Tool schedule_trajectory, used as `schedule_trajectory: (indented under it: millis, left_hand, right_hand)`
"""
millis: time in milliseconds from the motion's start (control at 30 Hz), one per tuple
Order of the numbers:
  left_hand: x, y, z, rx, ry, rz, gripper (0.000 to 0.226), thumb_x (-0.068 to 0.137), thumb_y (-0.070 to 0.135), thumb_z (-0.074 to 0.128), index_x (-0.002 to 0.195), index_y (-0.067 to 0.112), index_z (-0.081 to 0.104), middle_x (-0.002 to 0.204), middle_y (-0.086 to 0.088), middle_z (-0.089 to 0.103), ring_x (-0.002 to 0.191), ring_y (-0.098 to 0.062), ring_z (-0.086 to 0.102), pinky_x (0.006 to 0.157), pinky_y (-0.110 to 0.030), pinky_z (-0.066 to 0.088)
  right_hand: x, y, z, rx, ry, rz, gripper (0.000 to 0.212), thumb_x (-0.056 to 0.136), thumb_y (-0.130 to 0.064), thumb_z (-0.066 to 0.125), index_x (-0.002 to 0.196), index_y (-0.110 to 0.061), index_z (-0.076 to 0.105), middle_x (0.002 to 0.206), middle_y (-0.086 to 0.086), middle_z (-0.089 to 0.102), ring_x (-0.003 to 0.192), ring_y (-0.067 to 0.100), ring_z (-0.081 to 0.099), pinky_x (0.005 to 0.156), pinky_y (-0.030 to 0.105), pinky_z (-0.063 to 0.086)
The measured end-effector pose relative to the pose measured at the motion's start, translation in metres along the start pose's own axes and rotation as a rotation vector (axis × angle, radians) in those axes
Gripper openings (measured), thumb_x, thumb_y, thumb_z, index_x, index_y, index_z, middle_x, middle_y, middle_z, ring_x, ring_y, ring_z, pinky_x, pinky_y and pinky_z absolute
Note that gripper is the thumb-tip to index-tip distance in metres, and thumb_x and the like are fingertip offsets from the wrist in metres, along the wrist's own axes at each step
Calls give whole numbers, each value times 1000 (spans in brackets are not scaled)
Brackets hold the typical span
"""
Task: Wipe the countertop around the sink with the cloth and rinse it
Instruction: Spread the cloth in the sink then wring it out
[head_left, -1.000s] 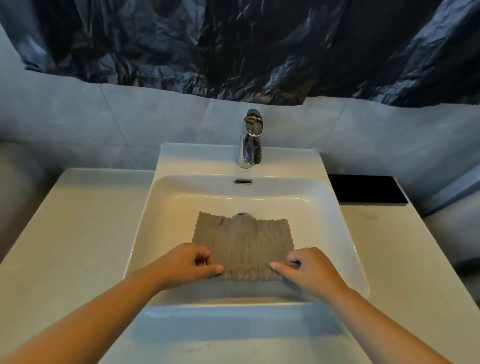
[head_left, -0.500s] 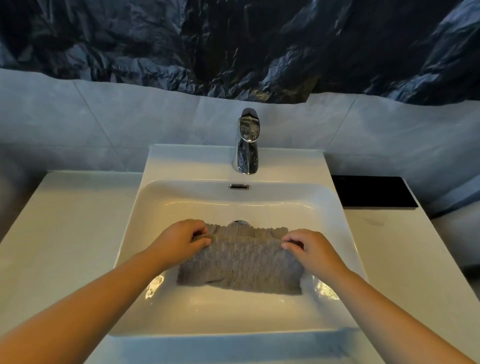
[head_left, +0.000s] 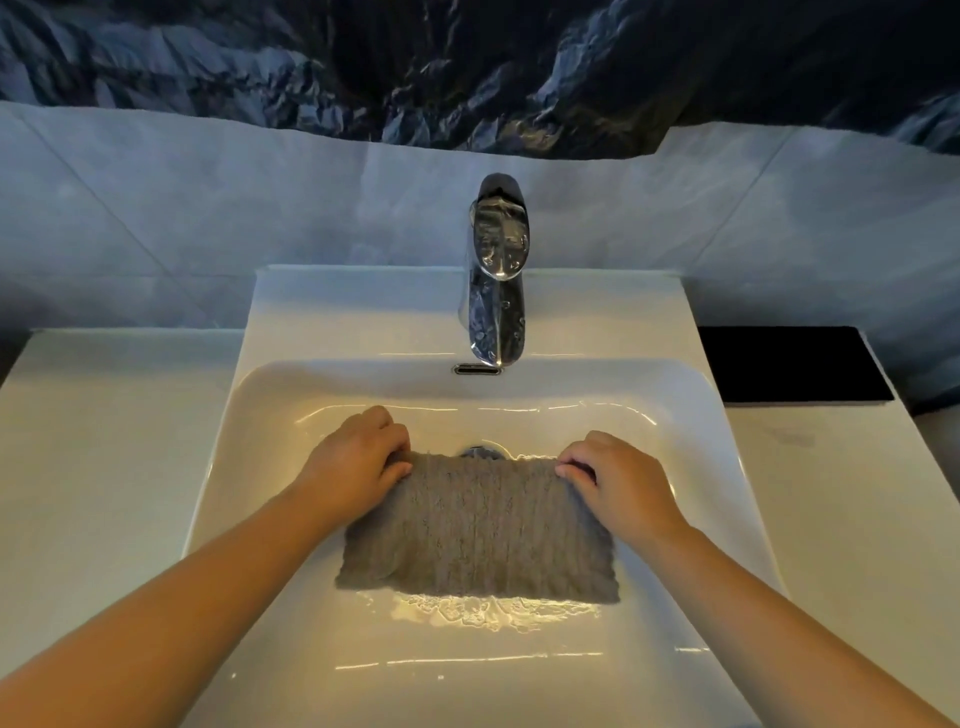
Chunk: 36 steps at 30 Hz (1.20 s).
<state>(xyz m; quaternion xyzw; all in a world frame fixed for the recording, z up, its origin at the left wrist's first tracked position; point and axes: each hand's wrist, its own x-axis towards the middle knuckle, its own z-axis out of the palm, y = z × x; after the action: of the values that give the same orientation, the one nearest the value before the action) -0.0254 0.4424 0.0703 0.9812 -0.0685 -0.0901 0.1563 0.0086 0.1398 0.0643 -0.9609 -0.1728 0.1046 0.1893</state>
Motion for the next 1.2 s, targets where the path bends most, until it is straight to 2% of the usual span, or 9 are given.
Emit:
schedule_trajectory:
  millis: [167,300,400,533,667,767,933,1067,1200]
  left_hand:
    - [0,0,6,147,-49,20,40,83,48,61,116,26,54,112,2,53,99,-18,46,85,-33,45]
    - [-2,2,-2,233,-111,-53,35,83,54,59,103,25,55,103,4,53,98,-18,45,82,-31,40]
    - [-11,7,-3,122,-3,-102,36,82,49,63,106,23,59,105,1,52,101,-20,46,83,-30,42]
    - [-39,19,-1,-75,165,-299,65,77,51,69,128,16,49,118,-5,49,106,-23,47,91,-37,46]
    - [-72,25,4,-84,-33,-572,68,73,68,62,105,9,51,97,-5,49,84,-20,51,73,-30,46]
    - [-87,30,10,-63,-119,-611,64,75,69,58,98,10,48,91,-4,48,78,-19,53,67,-27,45]
    - [-92,41,14,-124,-93,-605,46,84,49,63,103,10,48,95,-7,54,80,-20,56,65,-26,44]
    - [-86,41,9,-330,-105,-666,20,84,20,63,98,10,52,88,-1,54,75,-14,49,53,-20,34]
    - [-89,35,-6,-455,-172,-647,12,77,10,65,82,10,55,74,-1,55,62,-10,46,49,-19,33]
  right_hand:
    - [-8,-2,7,-63,75,28,25,89,-38,60,111,-26,62,112,-6,53,102,12,49,90,21,41]
    - [-13,-1,2,-119,24,52,31,87,-44,60,113,-27,61,115,-6,54,103,11,49,92,23,44]
    - [-23,-6,1,-95,58,165,48,88,-43,61,129,-24,46,125,-2,49,111,15,50,92,24,46]
    - [-47,-19,3,-24,29,426,42,89,-48,57,118,-18,50,110,-2,58,95,14,60,79,23,52]
    - [-65,-32,6,-7,-119,511,40,87,-49,59,105,-15,50,90,-4,56,76,14,54,54,20,38]
    - [-67,-38,9,-45,-131,560,39,87,-45,60,106,-13,48,92,-2,56,77,16,53,60,23,41]
    - [-71,-47,17,-121,-186,426,16,92,-27,50,100,-13,52,105,6,54,95,24,56,68,29,43]
    - [-80,-45,5,25,-117,357,10,91,-21,50,87,-15,43,82,0,49,73,17,49,51,25,30]
    - [-85,-32,-12,124,-160,428,10,87,-13,53,89,-14,44,79,1,52,70,18,49,54,26,32]
